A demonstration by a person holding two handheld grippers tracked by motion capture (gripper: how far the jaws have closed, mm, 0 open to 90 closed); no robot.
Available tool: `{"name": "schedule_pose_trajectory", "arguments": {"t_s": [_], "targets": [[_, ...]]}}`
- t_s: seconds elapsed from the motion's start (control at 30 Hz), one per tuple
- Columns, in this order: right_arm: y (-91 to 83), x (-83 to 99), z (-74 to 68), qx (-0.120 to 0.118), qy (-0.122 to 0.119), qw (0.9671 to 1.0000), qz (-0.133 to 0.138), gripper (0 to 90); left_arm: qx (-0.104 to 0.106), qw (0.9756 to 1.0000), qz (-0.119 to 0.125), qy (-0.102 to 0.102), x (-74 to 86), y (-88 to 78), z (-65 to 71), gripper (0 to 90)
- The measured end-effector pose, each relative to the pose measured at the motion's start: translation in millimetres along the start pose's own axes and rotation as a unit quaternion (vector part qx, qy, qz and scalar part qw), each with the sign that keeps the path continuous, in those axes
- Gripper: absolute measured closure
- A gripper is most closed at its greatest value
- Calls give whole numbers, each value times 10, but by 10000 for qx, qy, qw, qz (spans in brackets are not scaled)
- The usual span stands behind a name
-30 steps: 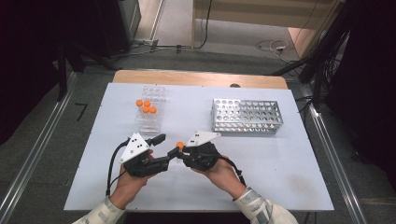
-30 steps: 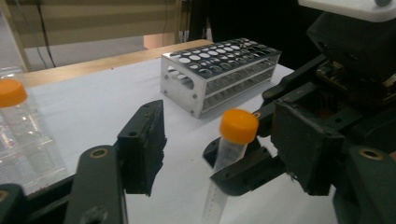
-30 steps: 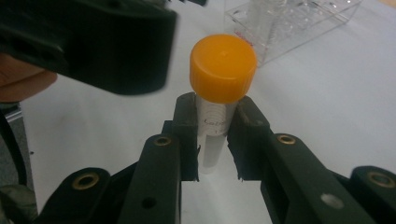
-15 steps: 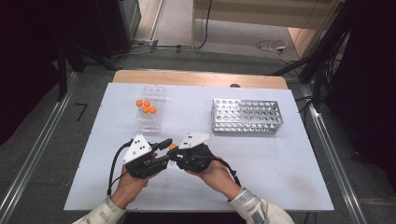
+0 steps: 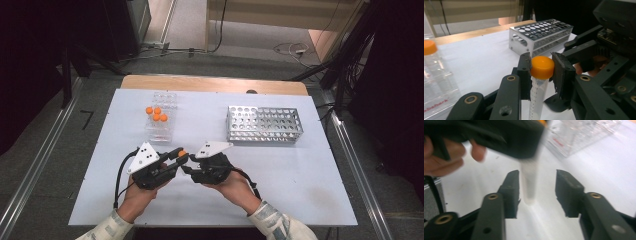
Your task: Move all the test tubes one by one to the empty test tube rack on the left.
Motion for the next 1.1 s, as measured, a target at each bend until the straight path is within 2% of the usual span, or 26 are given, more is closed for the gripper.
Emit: {"name": "schedule_pose_trajectory", "arguments": {"t_s": [0.17,0.33,0.63,0.9,1.1], "targets": [[-116,81,173,211,228,9995,-49,342,-190,9997,39,-135,-33,-41,-120,699],[-254,204,351,470,356,9982,-84,275,-401,9989,92,-240,-82,-88,-232,699],[-517,477,640,847,661,9941,-168,264,-697,9968,241,-320,-197,-183,-424,699],[-825,611,807,1116,923,9894,-45,265,-1049,9932,364,-362,-349,-283,-661,699],[-957,698,889,1240,1061,9866,-28,266,-1285,9904,389,-334,-444,-311,-799,699]]}}
Point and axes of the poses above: each handheld gripper's, and its own axes: y roughly forward along the jaws, x roughly out of its underside, z roughly to its right, the point moved 6 cm from there along y, roughly forward along the jaws, and after that the axes turned 6 degrees about z, right-handed, at the moved point
